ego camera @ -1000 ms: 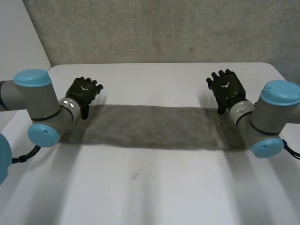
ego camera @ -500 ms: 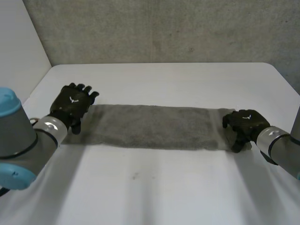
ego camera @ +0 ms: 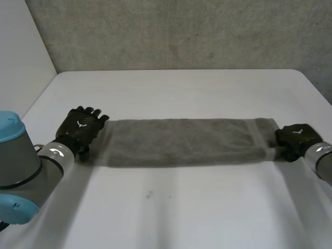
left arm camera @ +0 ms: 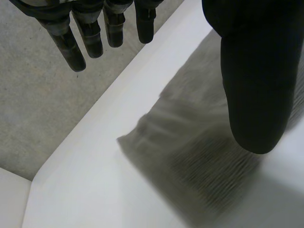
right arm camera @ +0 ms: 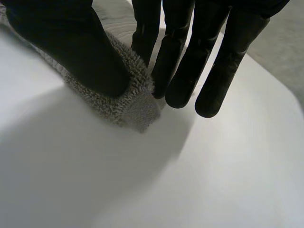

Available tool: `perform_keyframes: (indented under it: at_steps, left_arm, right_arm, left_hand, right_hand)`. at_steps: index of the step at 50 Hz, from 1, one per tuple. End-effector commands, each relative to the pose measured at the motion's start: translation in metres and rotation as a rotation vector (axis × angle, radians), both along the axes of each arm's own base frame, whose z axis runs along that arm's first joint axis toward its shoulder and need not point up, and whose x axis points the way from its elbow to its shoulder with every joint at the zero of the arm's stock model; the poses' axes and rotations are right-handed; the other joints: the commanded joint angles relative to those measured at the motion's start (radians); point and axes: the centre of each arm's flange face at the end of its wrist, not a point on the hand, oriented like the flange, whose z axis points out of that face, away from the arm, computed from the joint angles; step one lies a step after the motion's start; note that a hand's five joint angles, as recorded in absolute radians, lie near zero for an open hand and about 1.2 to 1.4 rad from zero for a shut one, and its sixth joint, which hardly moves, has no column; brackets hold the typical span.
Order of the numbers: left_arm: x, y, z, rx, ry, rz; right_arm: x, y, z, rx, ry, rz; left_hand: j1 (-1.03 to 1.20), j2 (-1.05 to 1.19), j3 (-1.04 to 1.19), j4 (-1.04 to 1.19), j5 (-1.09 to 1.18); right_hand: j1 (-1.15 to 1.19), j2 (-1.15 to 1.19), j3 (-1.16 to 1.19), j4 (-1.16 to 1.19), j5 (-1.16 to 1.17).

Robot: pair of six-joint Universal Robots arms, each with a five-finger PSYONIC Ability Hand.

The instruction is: Fold the towel.

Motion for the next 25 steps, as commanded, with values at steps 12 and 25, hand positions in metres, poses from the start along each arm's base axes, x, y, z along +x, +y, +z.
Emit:
perform_keyframes:
  at_steps: [12, 25]
  left_arm:
    - [0.001, 0.002, 0.009, -0.024, 0.008, 0.002]
    - [0.002, 0.004, 0.01, -0.017, 0.025, 0.008]
  right_arm:
    - [-0.034, -0.03, 0.089, -0.261, 0.104, -0.086]
    - [0.178, 0.079, 0.096, -0.459, 0.058, 0.62]
  left_hand:
    - [0.017, 0.023, 0.021, 0.02, -0.014]
    - [0.017, 0.023, 0.021, 0.02, -0.014]
  right_hand:
    - [0.456, 0.223, 0.216, 0.207, 0.261]
    - [0.456, 0.223, 0.216, 0.207, 0.261]
